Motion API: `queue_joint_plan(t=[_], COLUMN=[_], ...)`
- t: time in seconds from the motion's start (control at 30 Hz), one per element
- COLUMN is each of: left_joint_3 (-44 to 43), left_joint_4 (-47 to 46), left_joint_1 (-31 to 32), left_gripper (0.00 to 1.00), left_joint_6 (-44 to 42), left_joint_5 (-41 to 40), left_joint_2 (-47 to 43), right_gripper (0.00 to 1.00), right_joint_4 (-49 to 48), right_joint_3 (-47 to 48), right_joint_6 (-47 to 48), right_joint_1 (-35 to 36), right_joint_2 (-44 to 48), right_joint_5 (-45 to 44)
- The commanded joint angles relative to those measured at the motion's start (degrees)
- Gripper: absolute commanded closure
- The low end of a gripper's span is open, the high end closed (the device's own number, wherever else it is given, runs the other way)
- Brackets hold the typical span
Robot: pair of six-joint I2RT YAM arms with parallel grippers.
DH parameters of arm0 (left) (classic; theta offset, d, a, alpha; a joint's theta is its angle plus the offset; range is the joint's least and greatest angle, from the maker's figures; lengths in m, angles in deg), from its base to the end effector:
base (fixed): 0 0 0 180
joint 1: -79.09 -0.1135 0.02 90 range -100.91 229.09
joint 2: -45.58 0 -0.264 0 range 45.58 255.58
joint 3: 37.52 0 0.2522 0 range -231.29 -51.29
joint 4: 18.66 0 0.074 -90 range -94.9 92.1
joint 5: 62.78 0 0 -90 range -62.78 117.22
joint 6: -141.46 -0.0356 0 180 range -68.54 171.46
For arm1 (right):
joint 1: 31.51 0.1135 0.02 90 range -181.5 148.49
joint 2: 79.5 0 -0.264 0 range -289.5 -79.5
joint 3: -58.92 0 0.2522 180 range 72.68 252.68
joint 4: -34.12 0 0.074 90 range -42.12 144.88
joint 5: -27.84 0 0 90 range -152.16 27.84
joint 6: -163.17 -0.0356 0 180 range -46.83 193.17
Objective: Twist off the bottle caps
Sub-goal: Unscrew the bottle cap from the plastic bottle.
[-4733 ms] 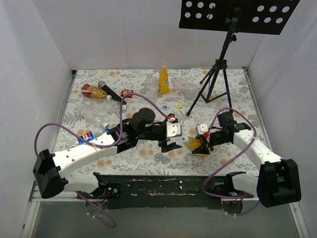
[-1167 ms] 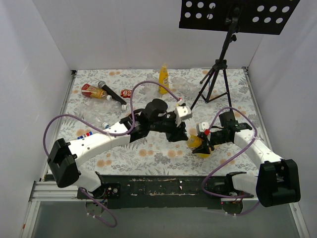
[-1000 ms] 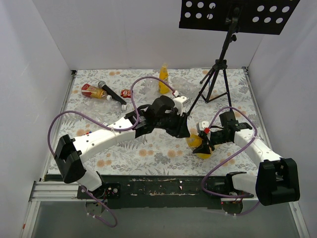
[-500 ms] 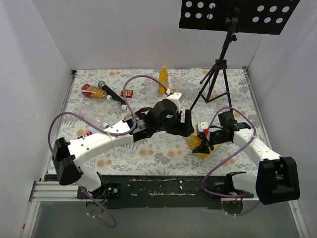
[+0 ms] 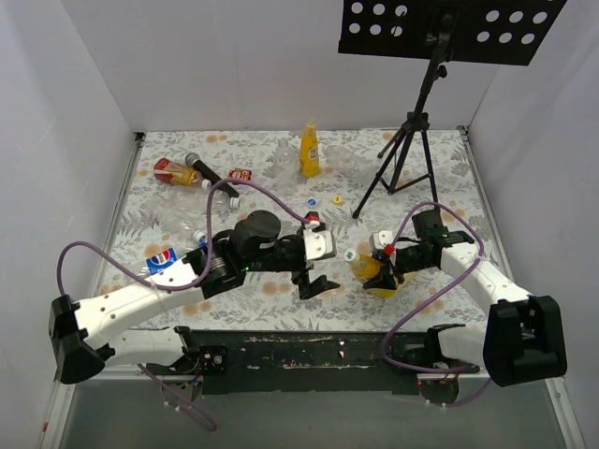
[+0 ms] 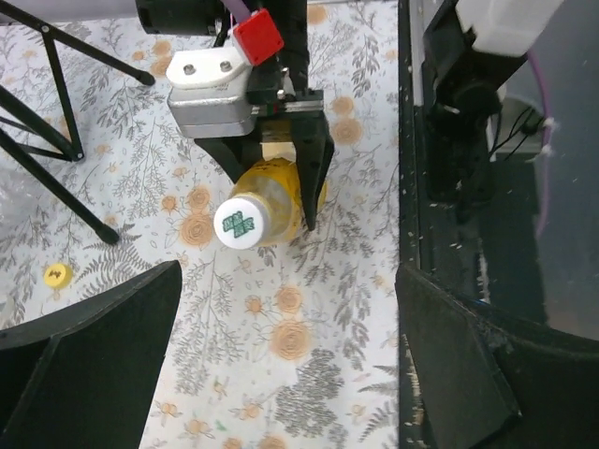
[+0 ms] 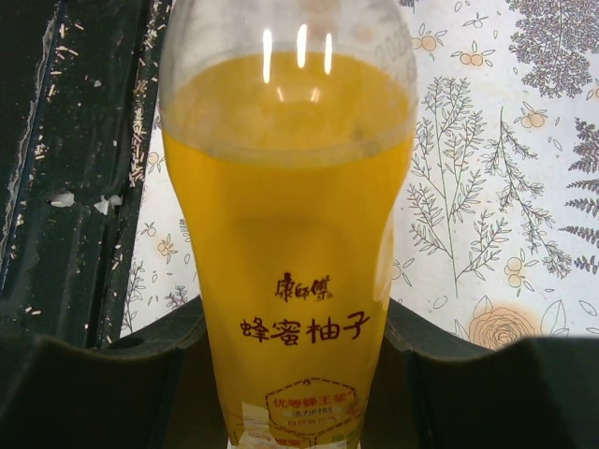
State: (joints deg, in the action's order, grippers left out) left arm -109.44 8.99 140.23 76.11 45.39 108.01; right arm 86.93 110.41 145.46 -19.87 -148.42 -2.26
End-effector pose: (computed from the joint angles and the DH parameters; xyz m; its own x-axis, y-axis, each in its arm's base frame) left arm 0.1105 -0.2234 0.3555 -0.5434 0.1650 -0.8231 0.8235 0.2948 -0.4846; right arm 0.1865 0.0699 0.1978 0.0889 -0.4695 -0.8785 -0.9960 -0.0494 -0.0744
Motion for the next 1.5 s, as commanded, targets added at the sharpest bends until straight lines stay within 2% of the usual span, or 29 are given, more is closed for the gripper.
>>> queue_joint_plan(t=[0.0,0.1,0.27,0.53,0.87,0.93,1.07,1.1,1.17,1.3,1.4,1.47], left_joint_3=[-1.2,-2.4,-4.1,-5.9,-7.5,-7.7,-8.2,-8.3,-8.9,-9.6,-9.8,-10.4], left_joint_4=[-3.7,-5.7,-8.2,-8.4,-6.9,-6.8,-7.0,-7.0,-7.2,-8.1,-8.7,-7.0], left_joint_1=[-5.1,-7.8,-8.2,-8.4,-8.4,-8.4,-8.4,-8.4,-8.4,-8.4,-8.3,-7.4], left_gripper=[0.03,0.09,0.21,0.49,0.56,0.66,0.97,1.00,1.00,1.00,1.00,1.00], left_joint_6=[-13.1,-11.8,-9.8,-7.9,-7.6,-7.3,-5.4,-4.2,-0.4,13.4,29.7,44.1], left_joint_5=[10.7,15.1,18.4,21.3,21.6,21.7,22.3,22.3,21.6,16.0,8.2,0.7], left_joint_2=[5.4,8.6,12.5,16.7,19.2,19.6,20.0,19.9,20.0,19.1,17.3,16.2], right_gripper=[0.99,0.99,0.99,0.99,0.99,0.99,0.99,0.99,0.99,0.99,0.99,0.99], right_joint_4=[-0.5,-0.3,-0.2,0.1,0.2,0.2,0.2,0.2,0.2,0.2,0.1,0.1], right_joint_3=[1.3,1.3,1.5,1.5,1.6,1.6,1.6,1.6,1.6,1.6,1.6,1.6], right_joint_6=[0.9,0.9,1.1,1.4,1.5,1.5,1.5,1.5,1.5,1.5,1.5,1.5], right_joint_1=[0.1,0.1,0.1,0.1,0.1,0.1,0.1,0.1,0.1,0.1,0.2,0.1], right_joint_2=[1.0,0.9,1.2,1.3,1.3,1.3,1.3,1.3,1.3,1.3,1.2,1.0], right_joint_5=[2.8,2.8,2.9,2.9,2.9,2.9,2.9,2.9,2.7,2.7,2.8,2.8])
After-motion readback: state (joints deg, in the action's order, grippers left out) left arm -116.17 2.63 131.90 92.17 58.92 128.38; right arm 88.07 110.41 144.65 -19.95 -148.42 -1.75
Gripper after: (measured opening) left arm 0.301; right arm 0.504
